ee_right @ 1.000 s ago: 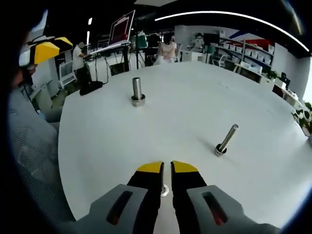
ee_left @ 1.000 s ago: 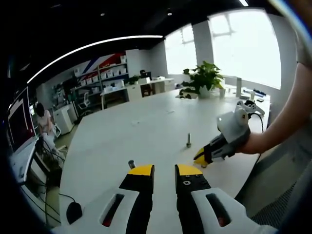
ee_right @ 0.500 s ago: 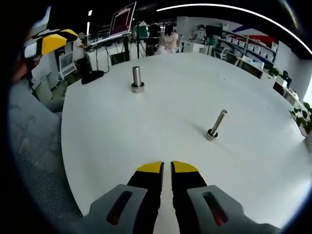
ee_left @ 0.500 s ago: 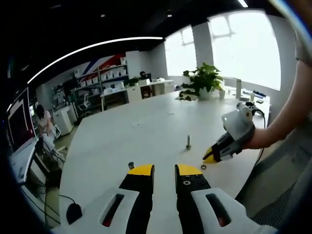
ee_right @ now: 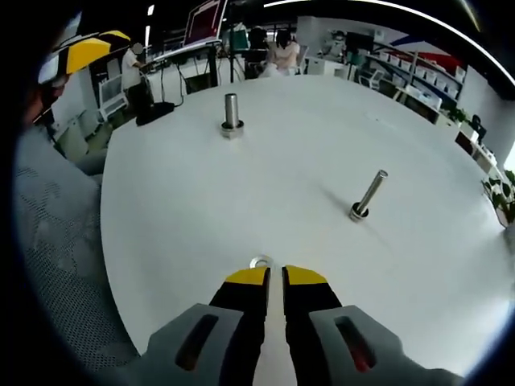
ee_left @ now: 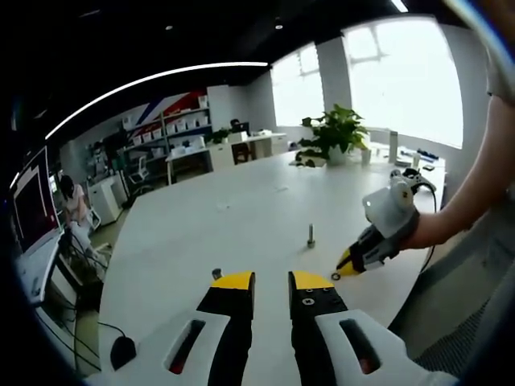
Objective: Place the washer onto the threaded stud by aligning its center hole with the stud, sliding it down to the base, and recovering from edge contact or off-axis alignment until the washer reaches the visible bottom stop.
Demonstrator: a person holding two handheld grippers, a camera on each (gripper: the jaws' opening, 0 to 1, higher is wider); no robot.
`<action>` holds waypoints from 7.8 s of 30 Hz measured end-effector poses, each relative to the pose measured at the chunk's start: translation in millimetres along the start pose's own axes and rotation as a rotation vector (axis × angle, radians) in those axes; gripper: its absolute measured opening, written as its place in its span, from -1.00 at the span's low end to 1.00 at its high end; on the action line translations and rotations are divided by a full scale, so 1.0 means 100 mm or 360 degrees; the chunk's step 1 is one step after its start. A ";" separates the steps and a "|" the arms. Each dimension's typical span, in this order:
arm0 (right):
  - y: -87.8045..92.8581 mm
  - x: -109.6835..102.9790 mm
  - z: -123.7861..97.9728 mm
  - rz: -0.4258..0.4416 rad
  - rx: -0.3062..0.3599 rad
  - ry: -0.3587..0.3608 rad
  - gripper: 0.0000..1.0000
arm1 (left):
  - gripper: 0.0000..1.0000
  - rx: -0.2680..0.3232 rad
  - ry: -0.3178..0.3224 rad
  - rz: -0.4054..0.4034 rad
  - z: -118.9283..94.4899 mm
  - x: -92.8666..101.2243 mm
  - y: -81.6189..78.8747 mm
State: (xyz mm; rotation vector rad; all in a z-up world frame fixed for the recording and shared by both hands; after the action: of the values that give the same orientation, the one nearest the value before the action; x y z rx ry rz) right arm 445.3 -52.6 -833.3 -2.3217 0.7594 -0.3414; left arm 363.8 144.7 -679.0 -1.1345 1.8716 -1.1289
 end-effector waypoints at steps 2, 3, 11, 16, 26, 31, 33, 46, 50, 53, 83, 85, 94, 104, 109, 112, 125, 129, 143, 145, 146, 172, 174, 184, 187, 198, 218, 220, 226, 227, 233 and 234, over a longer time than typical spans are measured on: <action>-0.01 -0.01 0.01 0.0005 0.0000 -0.0004 -0.82 | -0.71 0.0001 -0.0004 0.0001 0.00 -0.01 0.00; -0.01 -0.02 0.02 0.0007 -0.0005 -0.0011 -0.82 | -0.71 0.0002 -0.0006 -0.0002 0.00 -0.01 -0.01; -0.04 -0.06 0.04 -0.0011 -0.0024 -0.0011 -0.87 | -0.71 0.0004 -0.0017 -0.0005 -0.01 -0.02 -0.01; -0.02 -0.07 0.02 -0.0003 -0.0003 -0.0045 -0.89 | -0.71 0.0003 -0.0023 -0.0002 -0.01 -0.03 -0.01; -0.02 -0.05 0.00 0.0004 -0.0008 -0.0038 -0.92 | -0.71 0.0002 -0.0031 -0.0003 -0.01 -0.04 -0.01; -0.07 0.01 -0.04 0.0006 0.0021 -0.0018 -0.92 | -0.71 0.0003 -0.0036 -0.0004 -0.01 -0.05 -0.01; -0.10 0.03 -0.05 0.0016 0.0032 -0.0012 -0.92 | -0.71 0.0004 -0.0034 -0.0006 -0.02 -0.04 -0.01; -0.28 0.26 -0.14 0.0045 0.0089 0.0066 -0.92 | -0.71 0.0011 -0.0034 -0.0005 -0.03 -0.05 -0.02; -0.36 0.35 -0.17 0.0030 0.0105 0.0093 -0.92 | -0.71 0.0015 -0.0035 -0.0008 -0.03 -0.05 -0.02; -0.44 0.45 -0.20 0.0035 0.0131 0.0125 -0.92 | -0.71 0.0016 -0.0035 -0.0009 -0.03 -0.05 -0.02; -0.74 0.89 -0.13 -0.0015 0.0109 0.0214 -0.91 | -0.71 0.0014 -0.0045 -0.0010 -0.02 -0.06 -0.02; -0.74 0.88 -0.12 -0.0015 0.0104 0.0208 -0.91 | -0.71 0.0014 -0.0045 -0.0009 -0.02 -0.06 -0.02; -0.75 0.88 -0.09 -0.0007 0.0088 0.0202 -0.91 | -0.71 0.0015 -0.0051 -0.0010 -0.03 -0.07 -0.02; -0.74 0.89 -0.10 0.0003 0.0080 0.0205 -0.89 | -0.71 0.0018 -0.0054 -0.0010 -0.03 -0.07 -0.02; -0.74 0.89 -0.10 0.0022 0.0080 0.0201 -0.89 | -0.71 0.0017 -0.0056 -0.0009 -0.03 -0.07 -0.02; -0.74 0.88 -0.10 0.0025 0.0080 0.0191 -0.88 | -0.72 0.0014 -0.0057 -0.0004 -0.03 -0.08 -0.02; -0.75 0.89 -0.12 0.0073 0.0098 0.0196 -0.87 | -0.72 0.0013 -0.0061 -0.0002 -0.04 -0.08 -0.02; -0.75 0.91 -0.13 0.0084 0.0110 0.0202 -0.86 | -0.72 0.0015 -0.0060 -0.0010 -0.03 -0.08 -0.02; -0.82 0.86 -0.41 0.0202 0.0276 0.0240 -0.79 | -0.69 0.0062 -0.0068 -0.0107 -0.04 -0.12 -0.05; -0.82 0.85 -0.48 0.0220 0.0292 0.0245 -0.79 | -0.69 0.0070 -0.0073 -0.0102 -0.05 -0.13 -0.06; -0.81 0.86 -0.52 0.0230 0.0312 0.0252 -0.79 | -0.69 0.0074 -0.0081 -0.0112 -0.05 -0.15 -0.07; -0.54 0.50 -1.40 0.0577 0.0700 0.0292 -0.64 | -0.68 0.0098 -0.0107 -0.0090 -0.05 -0.17 -0.09; -0.53 0.45 -1.46 0.0579 0.0721 0.0296 -0.64 | -0.68 0.0112 -0.0098 -0.0094 -0.05 -0.17 -0.11; -0.55 0.30 -1.59 0.0608 0.0752 0.0289 -0.59 | -0.68 0.0146 -0.0121 -0.0110 -0.08 -0.19 -0.13; -0.56 0.23 -1.60 0.0585 0.0757 0.0287 -0.57 | -0.68 0.0166 -0.0135 -0.0099 -0.10 -0.21 -0.16; -0.57 0.12 -1.61 0.0501 0.0744 0.0319 -0.52 | -0.68 0.0210 -0.0165 -0.0108 -0.13 -0.25 -0.21; -0.62 0.22 -1.68 0.0404 0.0848 0.0465 -0.36 | -0.64 0.0275 -0.0215 -0.0154 -0.18 -0.30 -0.25; -0.60 0.24 -1.68 0.0430 0.0852 0.0469 -0.34 | -0.63 0.0288 -0.0233 -0.0156 -0.18 -0.32 -0.26; -0.61 0.28 -1.70 0.0437 0.0887 0.0509 -0.27 | -0.58 0.0350 -0.0323 -0.0241 -0.26 -0.45 -0.28; -0.61 0.28 -1.71 0.0445 0.0886 0.0512 -0.25 | -0.55 0.0344 -0.0337 -0.0248 -0.27 -0.46 -0.28; -0.59 0.34 -1.76 0.0497 0.0912 0.0552 -0.11 | -0.51 0.0359 -0.0387 -0.0251 -0.30 -0.51 -0.28; -0.59 0.35 -1.76 0.0497 0.0918 0.0558 -0.10 | -0.50 0.0358 -0.0398 -0.0241 -0.30 -0.51 -0.29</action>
State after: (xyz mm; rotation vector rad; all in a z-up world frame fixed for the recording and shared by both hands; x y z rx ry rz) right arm 423.7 -127.9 -661.1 -1.5943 1.0173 -0.7287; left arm 367.9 193.7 -635.7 -1.2396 1.4505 -1.1868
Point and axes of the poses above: the point that each gripper's makers call its tool centre point, and the gripper's own axes: z roughly forward along the fingers, x roughly to its right, y roughly out of its underside, the point moved 5 cm from there along -z, roughly backward along the fingers, and after that the axes turned 1 degree about -y, right-handed, at the moved point
